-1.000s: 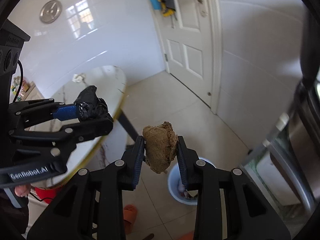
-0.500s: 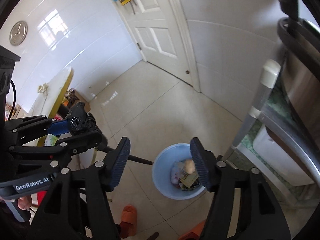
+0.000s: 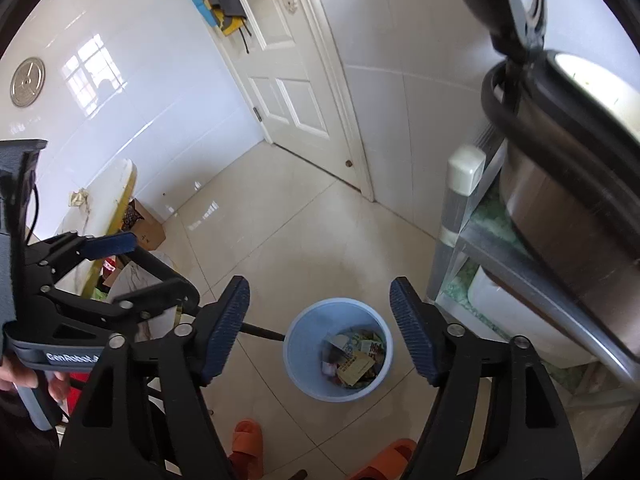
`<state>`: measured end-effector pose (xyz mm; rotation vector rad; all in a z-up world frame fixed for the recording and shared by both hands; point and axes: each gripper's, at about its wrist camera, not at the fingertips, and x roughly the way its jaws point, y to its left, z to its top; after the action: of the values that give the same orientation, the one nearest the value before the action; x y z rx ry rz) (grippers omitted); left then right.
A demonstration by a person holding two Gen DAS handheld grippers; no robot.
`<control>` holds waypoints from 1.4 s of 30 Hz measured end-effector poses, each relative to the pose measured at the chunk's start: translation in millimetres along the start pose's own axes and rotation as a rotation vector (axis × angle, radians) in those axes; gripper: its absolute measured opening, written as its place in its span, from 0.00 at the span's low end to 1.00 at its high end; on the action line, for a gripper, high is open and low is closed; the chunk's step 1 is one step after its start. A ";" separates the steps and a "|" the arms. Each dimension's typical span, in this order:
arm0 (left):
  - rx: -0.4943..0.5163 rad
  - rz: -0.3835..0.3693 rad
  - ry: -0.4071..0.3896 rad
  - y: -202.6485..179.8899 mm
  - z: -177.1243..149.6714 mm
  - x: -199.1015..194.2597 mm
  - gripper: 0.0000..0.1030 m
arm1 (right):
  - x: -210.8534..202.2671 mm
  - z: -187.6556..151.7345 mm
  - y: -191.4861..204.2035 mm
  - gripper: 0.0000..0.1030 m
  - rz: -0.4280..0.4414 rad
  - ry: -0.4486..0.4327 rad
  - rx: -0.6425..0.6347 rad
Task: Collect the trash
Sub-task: 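Move the left tool to the white tissue and grasp it, then carry the white tissue with the left tool over the blue bin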
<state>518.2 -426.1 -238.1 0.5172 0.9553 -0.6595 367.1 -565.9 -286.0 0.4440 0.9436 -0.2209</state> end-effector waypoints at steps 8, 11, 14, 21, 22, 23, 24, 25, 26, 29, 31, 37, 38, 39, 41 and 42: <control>-0.070 0.165 -0.149 79.7 -20.8 -79.1 0.92 | -16.5 10.4 30.5 0.70 0.029 -0.047 -0.042; -0.137 0.269 -0.174 131.3 -31.9 -97.9 0.94 | -9.3 14.1 49.5 0.70 0.048 -0.052 -0.056; -0.228 0.364 -0.189 190.6 -47.1 -99.9 0.96 | 4.3 18.2 65.8 0.71 0.057 -0.047 -0.063; -0.461 0.437 -0.139 314.0 -78.8 -57.4 0.96 | 52.2 23.1 93.4 0.71 0.066 -0.013 -0.081; -0.485 0.428 -0.129 328.2 -80.6 -50.1 0.95 | 59.8 23.7 95.6 0.71 0.063 -0.010 -0.084; -0.515 0.421 -0.126 340.2 -82.7 -42.5 0.95 | 65.5 23.5 96.9 0.71 0.062 -0.006 -0.086; -0.537 0.413 -0.127 349.3 -84.5 -37.1 0.95 | 73.5 23.5 98.0 0.71 0.064 0.005 -0.087; -0.559 0.397 -0.131 360.0 -85.8 -29.6 0.95 | 80.3 22.8 98.2 0.71 0.068 0.015 -0.088; -0.575 0.381 -0.132 375.3 -84.4 -24.0 0.95 | 87.4 22.0 98.2 0.71 0.068 0.025 -0.091; -0.618 0.322 -0.121 398.8 -82.7 -1.1 0.95 | 111.3 18.8 92.7 0.71 0.054 0.063 -0.091; -0.633 0.314 -0.098 412.4 -81.0 13.4 0.94 | 122.8 17.6 87.3 0.71 0.052 0.077 -0.077; -0.644 0.261 -0.050 439.3 -71.8 48.0 0.67 | 145.4 15.1 68.9 0.71 0.050 0.106 -0.044; -0.645 0.274 -0.057 438.4 -72.5 50.6 0.66 | 146.7 15.1 66.9 0.71 0.049 0.106 -0.039; -0.634 0.277 -0.060 442.3 -74.9 50.9 0.59 | 148.4 14.7 64.8 0.71 0.053 0.110 -0.036; -0.620 0.273 -0.071 446.3 -74.7 50.2 0.38 | 150.1 12.9 63.4 0.71 0.052 0.114 -0.033; -0.611 0.265 -0.070 447.4 -73.0 50.7 0.26 | 150.0 12.6 62.6 0.71 0.052 0.115 -0.033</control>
<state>815.8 -81.6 -266.5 0.0714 0.9448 -0.1267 485.6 -514.7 -385.6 0.4539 1.0450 -0.1334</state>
